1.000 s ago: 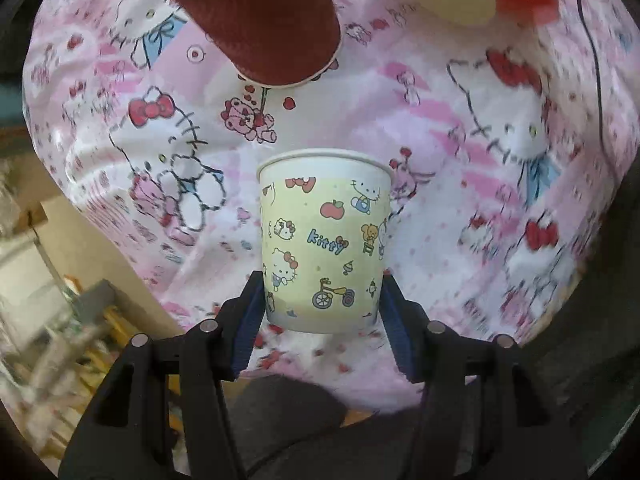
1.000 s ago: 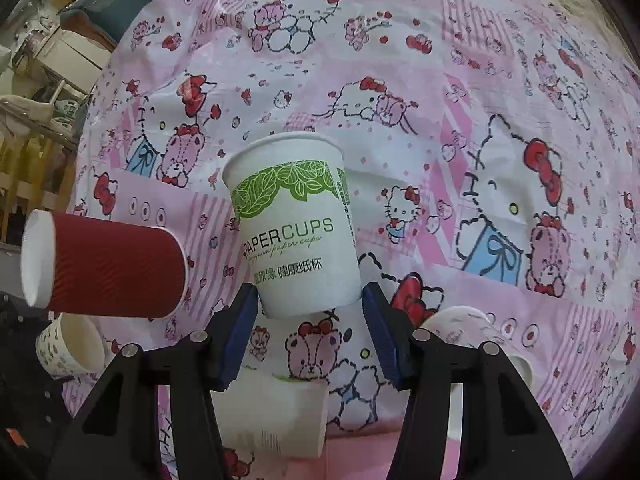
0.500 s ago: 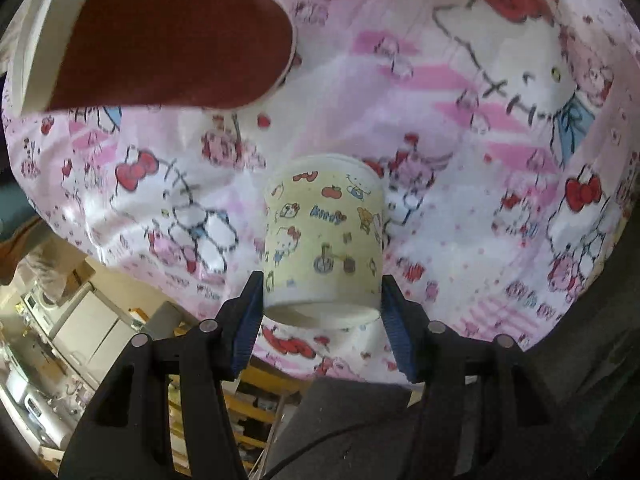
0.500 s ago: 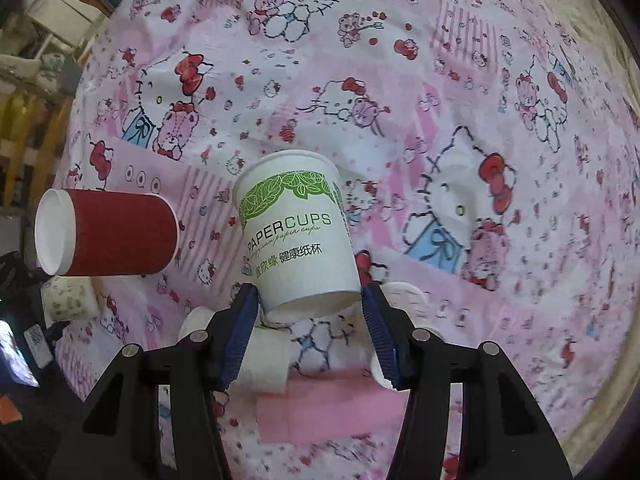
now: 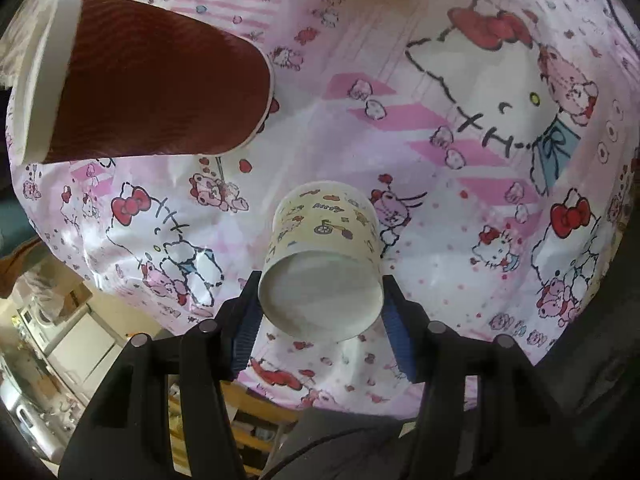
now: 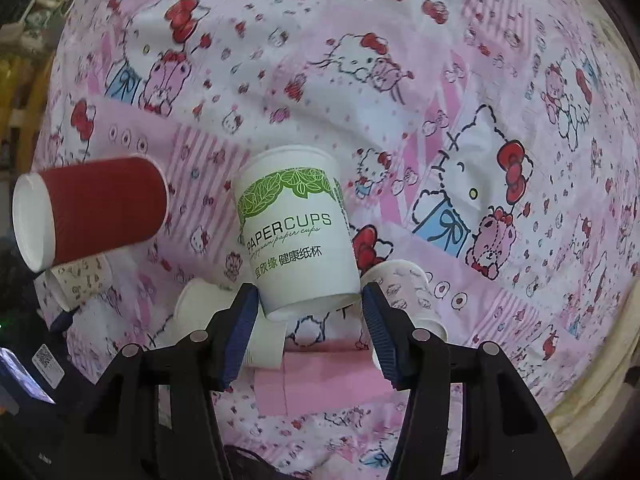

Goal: Flip cup upside down
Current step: 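Turn the yellow cup bottom-up with the left tool while the right tool rotates the green-leaf cup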

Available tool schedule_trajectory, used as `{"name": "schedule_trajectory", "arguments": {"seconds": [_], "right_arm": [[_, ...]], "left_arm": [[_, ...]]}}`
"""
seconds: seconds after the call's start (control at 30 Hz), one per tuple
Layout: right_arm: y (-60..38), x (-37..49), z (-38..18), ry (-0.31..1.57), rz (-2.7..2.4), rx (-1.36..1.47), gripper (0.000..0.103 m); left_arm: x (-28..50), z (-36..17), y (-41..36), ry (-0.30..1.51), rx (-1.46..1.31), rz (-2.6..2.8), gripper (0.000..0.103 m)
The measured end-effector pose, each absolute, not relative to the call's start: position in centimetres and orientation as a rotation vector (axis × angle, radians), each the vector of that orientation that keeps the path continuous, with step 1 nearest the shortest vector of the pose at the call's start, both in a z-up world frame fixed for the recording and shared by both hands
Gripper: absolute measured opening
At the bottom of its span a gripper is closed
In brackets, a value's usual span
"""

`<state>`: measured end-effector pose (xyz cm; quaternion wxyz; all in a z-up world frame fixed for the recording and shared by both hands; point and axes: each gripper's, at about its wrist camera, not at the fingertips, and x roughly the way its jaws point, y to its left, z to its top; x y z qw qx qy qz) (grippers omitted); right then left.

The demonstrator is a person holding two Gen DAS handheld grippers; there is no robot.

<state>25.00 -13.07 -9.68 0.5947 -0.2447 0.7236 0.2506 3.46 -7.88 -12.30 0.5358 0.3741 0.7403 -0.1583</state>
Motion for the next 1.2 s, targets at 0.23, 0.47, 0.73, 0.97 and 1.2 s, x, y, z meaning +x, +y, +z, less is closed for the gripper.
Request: {"name": "schedule_trajectory", "arguments": {"seconds": [0.23,0.47,0.73,0.97,1.2], "right_arm": [[-12.8,23.7,-10.2,1.733,0.570,-0.652,0.056],[-11.4,23.6,-11.6,1.732,0.569,-0.598,0.057],[-10.6,22.9,-11.0,1.735,0.574,-0.689,0.056],[-11.4,21.6,-10.8,1.812,0.492,-0.932,0.056],[-9.4,22.1,-12.3,1.854,0.442,-0.996,0.056]], "left_arm": [[3.6,-12.1,-7.2,1.743,0.857,-0.397,0.054],[4.3,-11.4,-5.7,1.694,0.811,-0.412,0.080],[4.8,-9.4,-5.5,1.649,0.727,-0.421,0.080],[3.5,-6.0,-4.5,1.486,0.601,-0.406,0.080],[3.5,-3.5,-1.4,1.408,0.303,-0.390,0.080]]}}
